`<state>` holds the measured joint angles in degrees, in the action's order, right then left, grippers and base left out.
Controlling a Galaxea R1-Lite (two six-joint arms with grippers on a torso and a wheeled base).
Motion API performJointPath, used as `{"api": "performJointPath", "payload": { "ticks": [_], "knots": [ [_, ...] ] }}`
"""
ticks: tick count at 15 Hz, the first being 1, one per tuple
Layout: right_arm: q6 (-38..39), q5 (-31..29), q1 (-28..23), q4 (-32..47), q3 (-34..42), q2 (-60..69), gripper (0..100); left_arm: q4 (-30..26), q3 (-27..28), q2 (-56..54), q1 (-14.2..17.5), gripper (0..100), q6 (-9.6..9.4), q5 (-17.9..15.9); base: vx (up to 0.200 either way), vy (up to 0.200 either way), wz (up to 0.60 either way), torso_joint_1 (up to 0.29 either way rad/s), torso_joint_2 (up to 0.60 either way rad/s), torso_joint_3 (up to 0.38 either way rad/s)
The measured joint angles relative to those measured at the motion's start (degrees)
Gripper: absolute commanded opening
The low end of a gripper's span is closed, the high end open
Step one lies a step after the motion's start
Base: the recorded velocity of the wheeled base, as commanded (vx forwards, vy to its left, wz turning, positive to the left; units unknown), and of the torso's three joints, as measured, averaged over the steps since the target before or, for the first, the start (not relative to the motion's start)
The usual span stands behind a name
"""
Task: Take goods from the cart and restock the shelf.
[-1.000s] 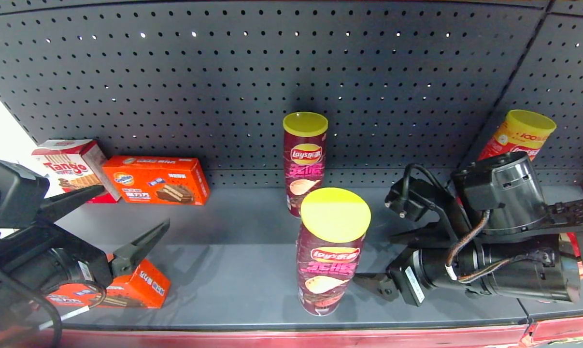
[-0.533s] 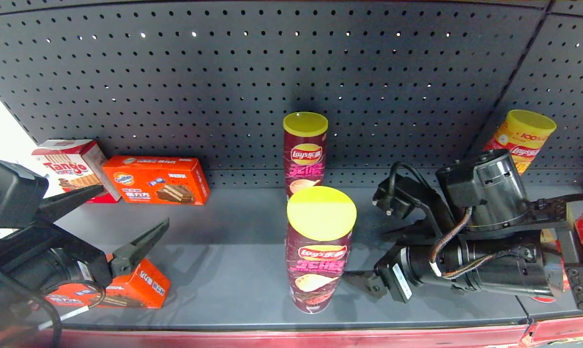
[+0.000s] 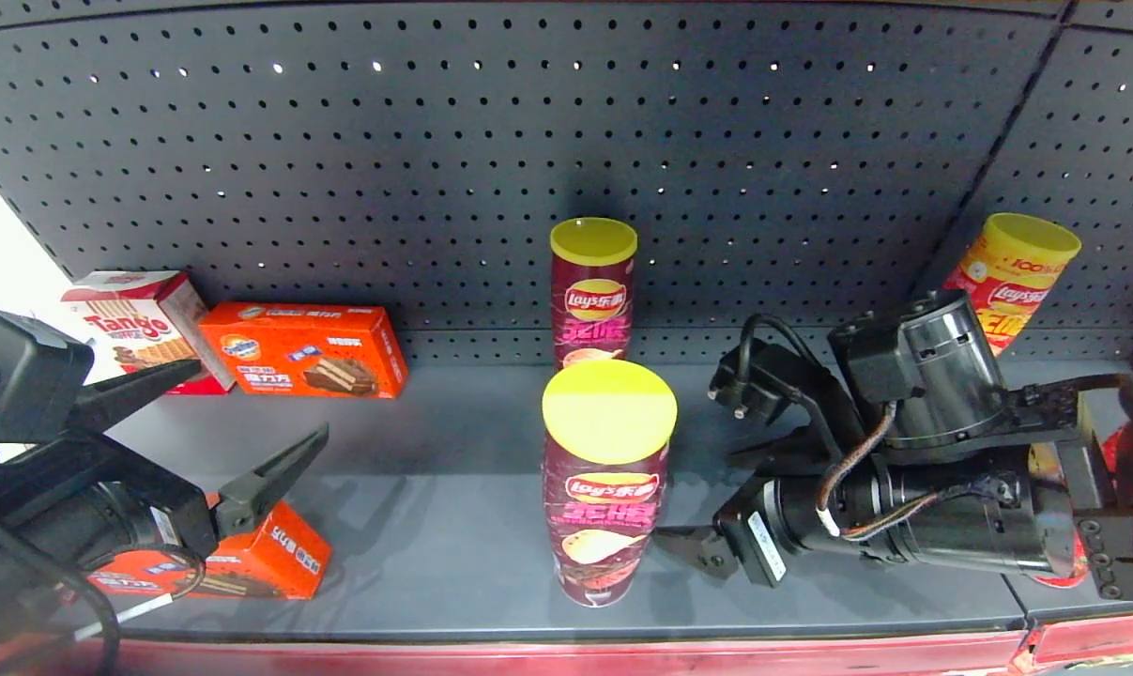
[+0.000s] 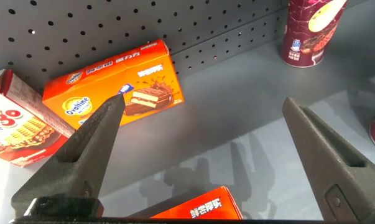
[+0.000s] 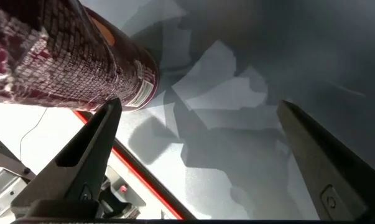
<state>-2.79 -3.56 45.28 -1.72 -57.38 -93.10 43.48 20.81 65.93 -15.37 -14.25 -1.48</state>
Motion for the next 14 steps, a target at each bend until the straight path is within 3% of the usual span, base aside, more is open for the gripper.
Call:
{"api": "performJointPath", "payload": {
  "ticks": [8,14],
  "knots": [
    [0.0,-0.4,-0.2,0.0,-0.1,0.8,100,0.0,-0.3,-0.2,-0.1,100,0.02,0.0,0.0,0.0,0.0,0.0,0.0,0.0],
    [0.3,-1.5,-1.8,-2.0,3.3,12.7,100,0.0,-1.4,-0.7,-0.2,100,0.02,0.0,0.0,0.0,0.0,0.0,0.0,0.0]
  ]
}}
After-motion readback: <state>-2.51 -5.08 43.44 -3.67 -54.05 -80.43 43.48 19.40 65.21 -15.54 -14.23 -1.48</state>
